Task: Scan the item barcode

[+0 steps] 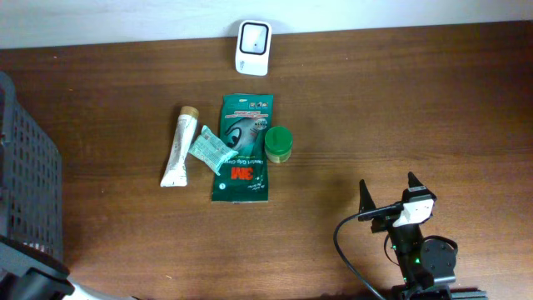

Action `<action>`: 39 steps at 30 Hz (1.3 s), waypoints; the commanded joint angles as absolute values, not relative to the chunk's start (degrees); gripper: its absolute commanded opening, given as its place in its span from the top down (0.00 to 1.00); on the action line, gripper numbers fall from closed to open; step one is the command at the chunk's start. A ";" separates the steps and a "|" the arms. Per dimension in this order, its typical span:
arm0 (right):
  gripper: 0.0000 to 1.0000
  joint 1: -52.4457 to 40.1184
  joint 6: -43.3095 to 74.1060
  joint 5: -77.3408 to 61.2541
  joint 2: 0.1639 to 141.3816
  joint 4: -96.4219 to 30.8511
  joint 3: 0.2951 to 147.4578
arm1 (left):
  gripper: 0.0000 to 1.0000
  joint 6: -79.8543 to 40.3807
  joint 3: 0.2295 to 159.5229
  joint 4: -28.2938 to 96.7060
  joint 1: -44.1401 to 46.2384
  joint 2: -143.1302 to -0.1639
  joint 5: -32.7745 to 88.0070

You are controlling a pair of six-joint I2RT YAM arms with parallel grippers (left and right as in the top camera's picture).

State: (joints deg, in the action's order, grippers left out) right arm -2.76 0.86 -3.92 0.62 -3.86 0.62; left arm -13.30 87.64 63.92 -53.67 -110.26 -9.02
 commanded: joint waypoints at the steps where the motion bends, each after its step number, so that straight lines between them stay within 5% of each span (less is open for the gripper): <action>1: 0.02 -2.52 0.86 -3.84 0.21 -4.19 0.32 | 0.52 -13.87 81.95 61.12 -54.28 -109.93 -11.77; 8: 0.02 -2.52 0.84 -3.84 0.21 -4.19 0.32 | 0.48 -13.85 73.54 48.84 -54.28 -109.93 -18.22; 9: 0.02 -2.50 0.84 -3.84 0.21 -4.19 0.32 | 0.54 -13.85 73.52 48.82 -54.28 -109.93 -18.17; 10: 0.02 -2.52 0.86 -3.84 0.21 -4.19 0.32 | 0.67 -13.85 73.52 48.73 -54.28 -109.93 -17.28; 11: 0.02 -2.52 0.86 -3.81 0.21 -4.19 0.32 | 0.93 -13.85 73.52 48.73 -54.28 -109.93 -16.43; 12: 0.02 -2.52 0.86 -3.84 0.21 -4.19 0.32 | 1.00 -13.85 73.54 48.73 -54.28 -109.93 -15.77; 19: 0.02 -2.50 0.86 -3.84 0.21 -4.19 0.32 | 1.00 -13.82 81.89 55.09 -54.28 -109.80 -15.29; 27: 0.02 -2.50 0.86 -3.84 0.21 -4.19 0.32 | 1.00 -13.82 125.27 71.75 -49.23 -108.09 -6.37; 33: 0.02 -2.52 0.84 -3.84 0.21 -4.19 0.32 | 1.00 -13.17 130.45 71.24 -32.84 -98.41 -6.42; 39: 0.02 -2.52 0.86 -3.84 0.21 -4.19 0.32 | 1.00 -11.90 128.20 72.23 -4.19 -98.91 -6.37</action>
State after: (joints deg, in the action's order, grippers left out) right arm -2.76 0.86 -3.92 0.64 -3.86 0.62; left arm -12.84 129.60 71.94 -13.15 -97.41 -6.68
